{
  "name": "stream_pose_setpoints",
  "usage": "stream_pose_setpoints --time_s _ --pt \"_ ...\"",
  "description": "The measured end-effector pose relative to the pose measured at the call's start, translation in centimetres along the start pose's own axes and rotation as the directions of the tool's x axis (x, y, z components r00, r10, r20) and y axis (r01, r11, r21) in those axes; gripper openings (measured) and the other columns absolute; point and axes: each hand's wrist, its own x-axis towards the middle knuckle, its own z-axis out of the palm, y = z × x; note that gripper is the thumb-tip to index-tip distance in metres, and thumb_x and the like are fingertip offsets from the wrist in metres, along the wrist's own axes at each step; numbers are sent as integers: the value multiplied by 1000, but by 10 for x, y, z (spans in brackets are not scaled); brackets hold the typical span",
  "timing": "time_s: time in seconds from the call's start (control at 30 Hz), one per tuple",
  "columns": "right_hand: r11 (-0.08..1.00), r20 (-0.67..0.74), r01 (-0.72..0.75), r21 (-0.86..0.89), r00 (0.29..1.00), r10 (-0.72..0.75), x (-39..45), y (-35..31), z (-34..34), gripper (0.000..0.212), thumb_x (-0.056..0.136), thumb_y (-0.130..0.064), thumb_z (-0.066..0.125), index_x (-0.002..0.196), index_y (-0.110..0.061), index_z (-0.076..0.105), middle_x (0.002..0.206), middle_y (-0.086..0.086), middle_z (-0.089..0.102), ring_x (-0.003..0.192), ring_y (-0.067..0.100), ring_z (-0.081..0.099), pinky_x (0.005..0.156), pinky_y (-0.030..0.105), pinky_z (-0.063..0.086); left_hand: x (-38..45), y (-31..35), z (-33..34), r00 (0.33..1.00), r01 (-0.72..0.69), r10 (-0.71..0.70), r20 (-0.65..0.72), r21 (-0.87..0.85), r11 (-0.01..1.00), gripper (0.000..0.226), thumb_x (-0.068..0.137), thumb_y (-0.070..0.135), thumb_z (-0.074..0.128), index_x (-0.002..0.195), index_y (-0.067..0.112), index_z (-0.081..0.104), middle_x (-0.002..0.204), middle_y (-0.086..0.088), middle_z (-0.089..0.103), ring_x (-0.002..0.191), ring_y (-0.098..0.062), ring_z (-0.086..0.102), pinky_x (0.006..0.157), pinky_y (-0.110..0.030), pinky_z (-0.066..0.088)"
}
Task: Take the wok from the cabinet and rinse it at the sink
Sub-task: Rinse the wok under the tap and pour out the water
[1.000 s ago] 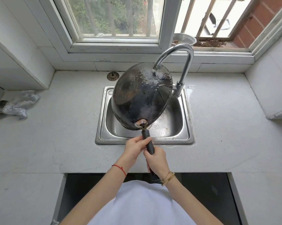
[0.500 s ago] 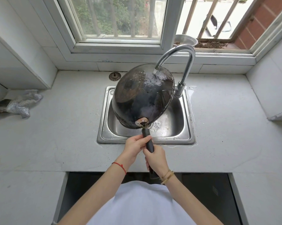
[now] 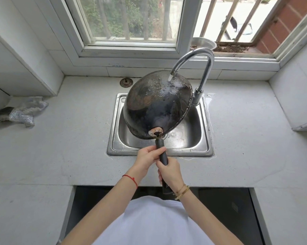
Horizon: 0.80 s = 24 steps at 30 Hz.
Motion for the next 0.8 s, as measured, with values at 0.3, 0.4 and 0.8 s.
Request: stream_pose_setpoints --time_s 0.3,0.4,0.8 --pt "1000 -2 -16 25 1000 16 -1 0 3 27 90 -14 58 64 -9 54 46 7 52 31 15 50 34 24 44 0 -2 -2 1000 9 -9 -1 -18 1000 37 85 18 74 117 0 68 113 -18 72 109 -28 67 100 -38 52" --pt "999 3 -25 43 1000 25 -1 1 3 26 91 -15 58 65 -10 54 46 5 52 31 14 50 34 23 44 0 -2 -1 1000 5 -5 2 -17 1000 37 85 18 74 117 0 68 112 -17 73 107 -26 68 97 -35 53" --pt "997 21 -45 58 999 44 -1 2 1 26 92 -17 58 68 -9 56 47 6 53 32 14 51 35 24 44 2 -4 -1 1000 8 -8 -19 -4 1000 35 83 22 77 113 6 71 105 -8 75 103 -21 70 83 -26 55"
